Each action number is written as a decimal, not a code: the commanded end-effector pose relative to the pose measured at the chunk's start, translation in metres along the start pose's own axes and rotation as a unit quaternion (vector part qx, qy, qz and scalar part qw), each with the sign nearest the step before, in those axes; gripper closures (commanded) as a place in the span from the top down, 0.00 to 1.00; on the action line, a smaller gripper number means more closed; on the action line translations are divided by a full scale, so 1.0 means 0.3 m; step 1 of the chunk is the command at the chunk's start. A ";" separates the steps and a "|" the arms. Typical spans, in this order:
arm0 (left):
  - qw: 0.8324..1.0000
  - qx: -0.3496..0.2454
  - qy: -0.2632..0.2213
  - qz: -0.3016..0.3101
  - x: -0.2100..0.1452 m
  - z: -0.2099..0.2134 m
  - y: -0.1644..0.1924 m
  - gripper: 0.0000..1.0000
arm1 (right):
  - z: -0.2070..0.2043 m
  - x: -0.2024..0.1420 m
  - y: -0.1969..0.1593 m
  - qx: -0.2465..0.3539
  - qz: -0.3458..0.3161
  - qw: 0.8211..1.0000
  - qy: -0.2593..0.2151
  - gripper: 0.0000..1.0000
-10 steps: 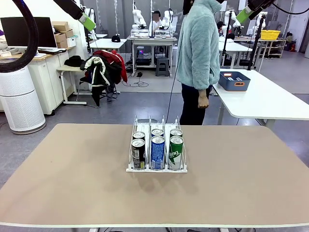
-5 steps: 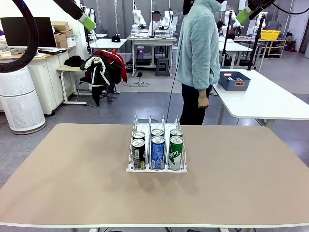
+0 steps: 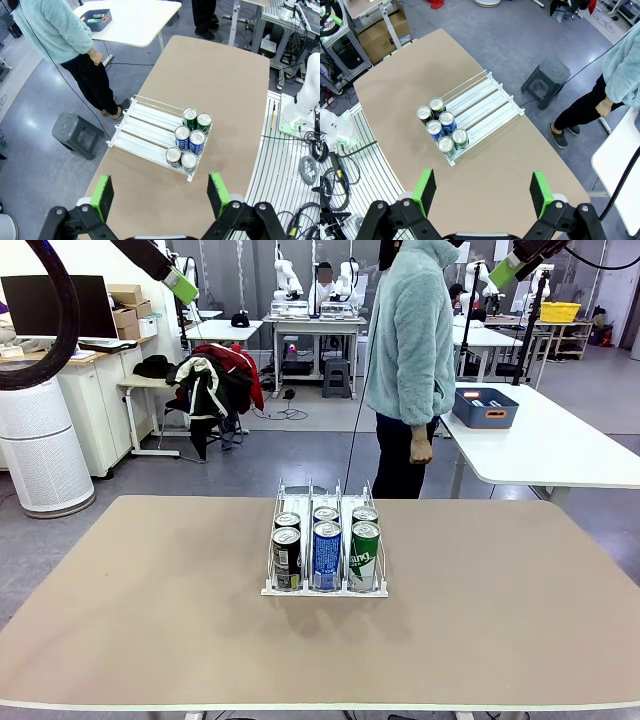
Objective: Fill the beverage cans into the dispenser.
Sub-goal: Pick up the Ionic drink handed by the human.
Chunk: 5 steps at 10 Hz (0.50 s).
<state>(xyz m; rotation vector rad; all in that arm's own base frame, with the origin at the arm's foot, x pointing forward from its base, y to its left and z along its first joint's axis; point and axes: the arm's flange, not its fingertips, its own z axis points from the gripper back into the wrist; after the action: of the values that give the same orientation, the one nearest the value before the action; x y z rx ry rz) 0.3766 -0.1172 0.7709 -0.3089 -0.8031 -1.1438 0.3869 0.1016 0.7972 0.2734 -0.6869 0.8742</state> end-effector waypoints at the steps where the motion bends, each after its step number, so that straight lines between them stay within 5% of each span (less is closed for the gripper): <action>1: 1.000 0.000 0.000 0.002 -0.003 0.001 0.003 1.00 | 0.000 -0.004 -0.004 0.002 0.003 1.000 -0.002 1.00; 5: 1.000 0.000 0.000 0.002 -0.003 0.001 0.003 1.00 | 0.000 -0.004 -0.004 0.002 0.003 1.000 -0.002 1.00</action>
<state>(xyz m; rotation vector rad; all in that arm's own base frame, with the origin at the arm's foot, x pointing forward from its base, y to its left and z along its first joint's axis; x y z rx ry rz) 0.3766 -0.1172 0.7709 -0.3089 -0.8031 -1.1438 0.3869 0.1016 0.7972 0.2734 -0.6869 0.8742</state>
